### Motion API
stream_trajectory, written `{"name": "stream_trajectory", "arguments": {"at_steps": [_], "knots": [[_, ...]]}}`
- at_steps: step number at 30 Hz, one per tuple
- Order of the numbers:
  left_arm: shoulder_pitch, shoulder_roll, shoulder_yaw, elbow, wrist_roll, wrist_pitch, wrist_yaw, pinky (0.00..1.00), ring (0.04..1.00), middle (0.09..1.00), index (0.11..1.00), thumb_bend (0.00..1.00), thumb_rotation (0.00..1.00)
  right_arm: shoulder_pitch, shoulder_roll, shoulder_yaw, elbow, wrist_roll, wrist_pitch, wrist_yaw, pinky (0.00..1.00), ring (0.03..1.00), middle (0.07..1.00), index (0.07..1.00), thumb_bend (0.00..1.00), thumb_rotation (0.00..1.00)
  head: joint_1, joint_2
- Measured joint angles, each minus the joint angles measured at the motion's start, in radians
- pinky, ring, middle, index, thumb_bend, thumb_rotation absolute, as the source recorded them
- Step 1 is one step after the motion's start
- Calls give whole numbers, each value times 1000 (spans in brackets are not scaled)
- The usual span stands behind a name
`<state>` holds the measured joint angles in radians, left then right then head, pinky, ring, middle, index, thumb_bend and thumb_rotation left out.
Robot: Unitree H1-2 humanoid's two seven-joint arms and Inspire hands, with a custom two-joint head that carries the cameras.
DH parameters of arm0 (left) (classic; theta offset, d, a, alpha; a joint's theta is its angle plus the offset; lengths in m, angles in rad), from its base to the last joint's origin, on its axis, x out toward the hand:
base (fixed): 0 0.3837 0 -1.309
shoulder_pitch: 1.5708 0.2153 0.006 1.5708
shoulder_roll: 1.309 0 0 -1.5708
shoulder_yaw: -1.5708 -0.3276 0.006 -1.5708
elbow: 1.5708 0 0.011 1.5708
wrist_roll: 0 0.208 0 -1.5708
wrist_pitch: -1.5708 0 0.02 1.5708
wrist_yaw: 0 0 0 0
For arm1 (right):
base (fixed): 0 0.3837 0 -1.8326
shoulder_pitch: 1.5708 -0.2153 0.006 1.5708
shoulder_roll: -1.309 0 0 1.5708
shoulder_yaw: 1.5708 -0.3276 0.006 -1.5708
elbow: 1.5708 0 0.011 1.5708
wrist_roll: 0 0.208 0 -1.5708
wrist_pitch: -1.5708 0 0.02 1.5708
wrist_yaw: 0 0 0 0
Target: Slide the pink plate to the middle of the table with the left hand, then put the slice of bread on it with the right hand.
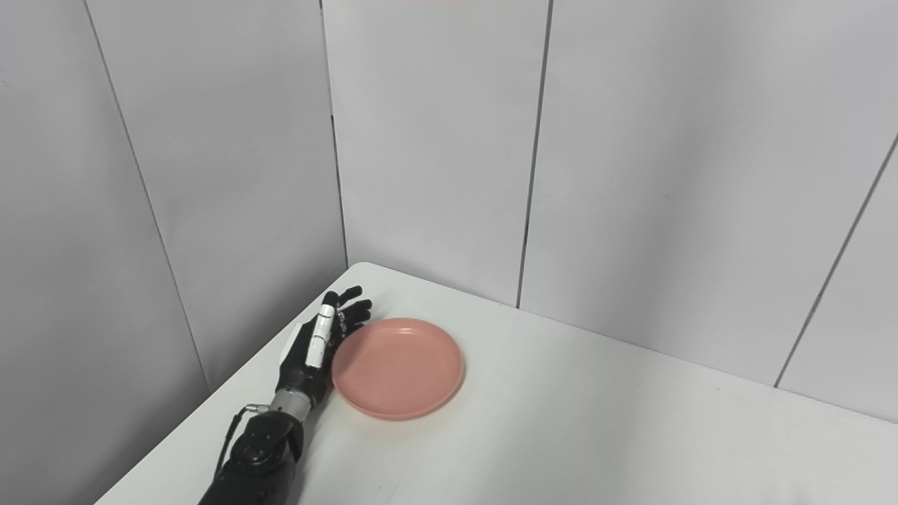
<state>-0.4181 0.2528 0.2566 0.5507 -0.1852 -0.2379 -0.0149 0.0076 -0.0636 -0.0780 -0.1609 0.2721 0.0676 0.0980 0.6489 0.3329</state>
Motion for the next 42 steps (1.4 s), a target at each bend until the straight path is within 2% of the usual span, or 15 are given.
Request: {"name": "stream_trajectory", "arguments": {"at_steps": [7,11,20,25,28,31,34,36,39,40,42], "knots": [[4,-13,-14,-10,2,0,-3,903,830,803,801,796,1000,0,1,0,-3,0,0,0,1000,1000,1000,988,676,778,-17,11],[3,-18,-21,-12,7,0,-3,937,845,816,824,804,1000,0,9,0,-3,0,0,0,1000,1000,1000,987,685,778,-29,12],[2,-23,-31,-12,7,0,-30,870,821,800,812,798,1000,0,25,4,-3,-11,-1,0,1000,1000,1000,991,658,797,-75,23],[14,-46,-45,-46,9,20,-29,917,843,810,810,805,1000,0,31,6,-3,-14,-2,-1,1000,1000,1000,1000,650,804,-103,37],[14,-58,-66,-53,10,23,-37,938,854,821,824,811,1000,0,35,8,-3,-18,-2,-1,1000,1000,1000,995,652,813,-135,46],[15,-76,-80,-68,12,32,-39,890,847,824,832,784,1000,0,37,12,-4,-22,-2,-1,1000,1000,1000,990,651,820,-166,60],[15,-98,-91,-78,15,38,-37,886,849,832,842,771,1000,0,40,15,-16,-24,-2,-1,1000,1000,1000,989,655,825,-202,77],[15,-104,-99,-81,15,41,-37,886,849,833,842,776,1000,0,41,21,-30,-33,-2,0,1000,1000,1000,997,636,850,-279,107],[24,-111,-105,-104,14,53,-37,883,848,833,842,766,1000,2,47,30,-37,-55,-3,-2,1000,973,989,1000,611,862,-314,123],[29,-114,-107,-115,11,59,-38,883,849,832,839,762,1000,5,52,32,-41,-58,-3,-6,990,954,976,987,592,863,-352,139],[40,-121,-109,-135,9,78,-38,881,845,827,834,761,1000,13,63,34,-57,-73,-3,-21,983,945,966,973,577,861,-353,140]]}}
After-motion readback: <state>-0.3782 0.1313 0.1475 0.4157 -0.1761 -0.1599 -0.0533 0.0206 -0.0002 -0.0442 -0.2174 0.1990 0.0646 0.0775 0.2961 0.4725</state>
